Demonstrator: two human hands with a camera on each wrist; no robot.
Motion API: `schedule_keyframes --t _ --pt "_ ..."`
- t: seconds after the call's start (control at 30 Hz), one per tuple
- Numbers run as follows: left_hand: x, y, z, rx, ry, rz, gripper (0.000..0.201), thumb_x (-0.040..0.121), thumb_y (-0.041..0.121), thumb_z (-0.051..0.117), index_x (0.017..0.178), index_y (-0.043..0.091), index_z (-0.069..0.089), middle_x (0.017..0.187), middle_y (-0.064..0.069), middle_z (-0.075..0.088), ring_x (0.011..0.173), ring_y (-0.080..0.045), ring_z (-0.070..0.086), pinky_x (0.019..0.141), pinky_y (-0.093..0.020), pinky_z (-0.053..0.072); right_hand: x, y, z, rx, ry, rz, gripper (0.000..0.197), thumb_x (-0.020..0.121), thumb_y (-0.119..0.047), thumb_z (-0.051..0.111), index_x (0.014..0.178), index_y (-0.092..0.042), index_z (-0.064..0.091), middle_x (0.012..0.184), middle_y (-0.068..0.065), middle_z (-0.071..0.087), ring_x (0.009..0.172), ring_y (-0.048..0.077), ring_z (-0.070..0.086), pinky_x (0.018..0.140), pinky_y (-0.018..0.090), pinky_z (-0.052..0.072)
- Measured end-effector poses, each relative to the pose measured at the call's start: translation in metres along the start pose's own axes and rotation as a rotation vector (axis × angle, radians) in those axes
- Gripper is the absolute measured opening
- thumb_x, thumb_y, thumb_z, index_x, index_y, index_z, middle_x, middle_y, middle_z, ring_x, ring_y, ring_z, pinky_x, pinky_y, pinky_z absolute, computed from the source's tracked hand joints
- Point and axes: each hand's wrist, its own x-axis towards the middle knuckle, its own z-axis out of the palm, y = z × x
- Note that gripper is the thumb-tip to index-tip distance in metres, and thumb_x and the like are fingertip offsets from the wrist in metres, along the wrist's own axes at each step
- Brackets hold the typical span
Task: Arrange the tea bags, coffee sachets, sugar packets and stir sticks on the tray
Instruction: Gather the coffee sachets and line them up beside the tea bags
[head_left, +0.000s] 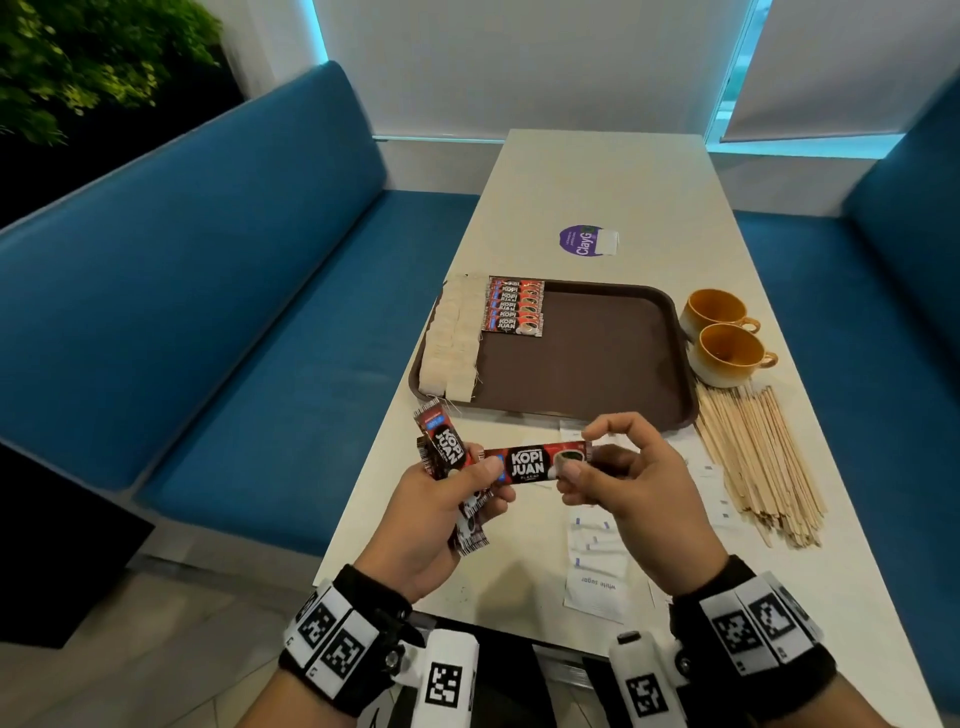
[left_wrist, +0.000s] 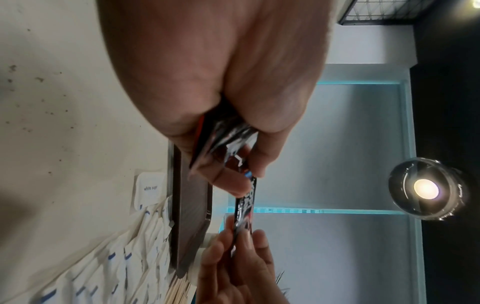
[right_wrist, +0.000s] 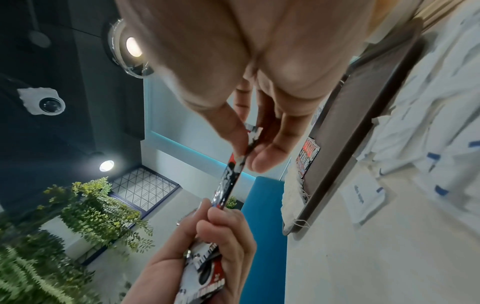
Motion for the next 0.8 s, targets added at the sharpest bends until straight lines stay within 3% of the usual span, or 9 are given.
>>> schedule_keyframes --t 0.13,0.23,0.33,0.5,0.7,0.8 --pt "0.001 0.001 0.001 -0.088 0.004 0.025 0.020 0.082 -0.005 0.067 0.101 -0.004 0.060 0.087 -0.019 0.069 0.070 -0.025 0.070 0.065 -0.026 0.060 0.005 0.002 -0.002 0.001 0.058 -0.069 0.020 0.087 0.015 0.068 0.100 0.000 0.068 0.087 0.025 0.067 0.074 0.038 0.073 0.069 0.039 0.064" --pt "0.003 0.003 0.000 -0.067 0.008 0.028 0.015 0.086 -0.005 0.067 0.100 -0.009 0.066 0.089 -0.019 0.071 0.070 -0.023 0.070 0.064 -0.025 0.060 0.006 0.001 -0.003 -0.023 0.049 -0.066 0.013 0.088 0.007 0.072 0.094 -0.003 0.076 0.085 0.021 0.074 0.077 0.034 0.074 0.073 0.038 0.064" --pt "0.005 0.004 -0.002 0.000 0.004 0.009 0.023 0.084 -0.003 0.070 0.105 -0.010 0.064 0.092 -0.020 0.071 0.069 -0.023 0.069 0.063 -0.025 0.059 0.008 -0.003 -0.005 -0.040 0.051 -0.070 0.015 0.088 0.001 0.074 0.098 -0.008 0.078 0.090 0.013 0.079 0.082 0.029 0.076 0.077 0.036 0.064" --pt "0.010 0.004 -0.007 0.053 0.009 0.004 0.037 0.084 -0.002 0.071 0.115 -0.019 0.059 0.088 -0.018 0.071 0.066 -0.022 0.067 0.061 -0.024 0.057 0.017 -0.001 -0.008 -0.039 -0.003 -0.021 0.022 0.086 0.010 0.072 0.103 -0.002 0.076 0.090 0.017 0.078 0.076 0.034 0.074 0.071 0.035 0.064" --pt "0.024 0.006 -0.015 0.071 0.057 -0.032 0.011 0.095 0.002 0.063 0.106 0.002 0.067 0.091 -0.012 0.071 0.072 -0.023 0.066 0.063 -0.028 0.054 0.032 0.004 -0.007 -0.015 0.030 -0.001 0.024 0.080 0.011 0.077 0.101 0.000 0.075 0.092 0.024 0.075 0.071 0.034 0.071 0.070 0.034 0.062" --pt "0.031 0.008 -0.019 0.011 0.070 -0.064 0.021 0.096 -0.003 0.055 0.112 -0.001 0.068 0.093 -0.011 0.068 0.074 -0.023 0.065 0.063 -0.031 0.052 0.048 0.000 -0.009 -0.006 0.059 -0.010 0.022 0.078 0.011 0.078 0.097 0.000 0.073 0.090 0.028 0.071 0.071 0.035 0.071 0.073 0.039 0.064"
